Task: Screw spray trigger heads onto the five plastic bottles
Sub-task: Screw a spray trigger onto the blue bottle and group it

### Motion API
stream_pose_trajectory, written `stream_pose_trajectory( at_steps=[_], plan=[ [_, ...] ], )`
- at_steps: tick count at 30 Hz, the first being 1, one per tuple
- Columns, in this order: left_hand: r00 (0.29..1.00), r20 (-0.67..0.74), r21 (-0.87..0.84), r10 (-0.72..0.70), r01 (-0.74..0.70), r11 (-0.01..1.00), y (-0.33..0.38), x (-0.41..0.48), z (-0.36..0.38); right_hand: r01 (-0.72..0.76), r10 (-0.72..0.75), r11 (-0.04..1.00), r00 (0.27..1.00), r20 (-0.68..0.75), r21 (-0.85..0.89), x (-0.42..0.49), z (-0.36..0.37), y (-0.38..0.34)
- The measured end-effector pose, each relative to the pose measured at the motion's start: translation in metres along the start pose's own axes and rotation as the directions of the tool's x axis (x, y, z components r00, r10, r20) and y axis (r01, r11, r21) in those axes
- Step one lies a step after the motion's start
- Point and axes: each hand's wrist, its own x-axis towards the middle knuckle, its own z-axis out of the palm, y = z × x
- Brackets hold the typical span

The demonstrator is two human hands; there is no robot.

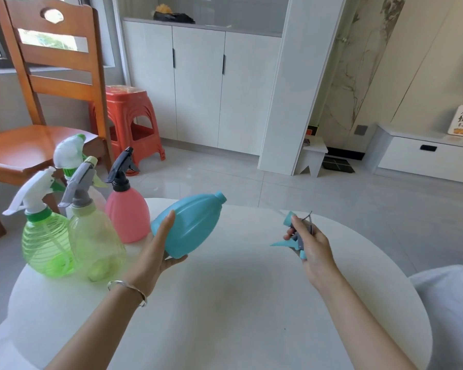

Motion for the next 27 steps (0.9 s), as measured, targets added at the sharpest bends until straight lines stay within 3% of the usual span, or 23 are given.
stream_pose_trajectory(
  at_steps=[6, 16, 22, 27],
  plan=[
    [0.998, -0.045, 0.005, -0.04, 0.04, 0.999, -0.002, 0.0, 0.001, -0.029, 0.02, 0.995, 0.995, 0.093, 0.098, -0.005, -0.016, -0.015],
    [0.998, 0.04, 0.117, -0.052, 0.047, 0.992, -0.004, -0.008, 0.003, -0.017, 0.034, 0.996, 0.98, 0.198, -0.086, -0.011, -0.016, -0.017],
    [0.973, 0.189, 0.197, -0.13, 0.092, 0.976, -0.011, -0.009, 0.006, 0.009, 0.024, 0.995, 0.951, 0.308, -0.104, -0.021, -0.001, -0.014],
    [0.98, 0.133, 0.171, -0.147, 0.124, 0.977, -0.01, -0.009, 0.013, 0.123, -0.046, 0.978, 0.916, 0.4, -0.169, -0.028, 0.01, -0.019]
  ],
)
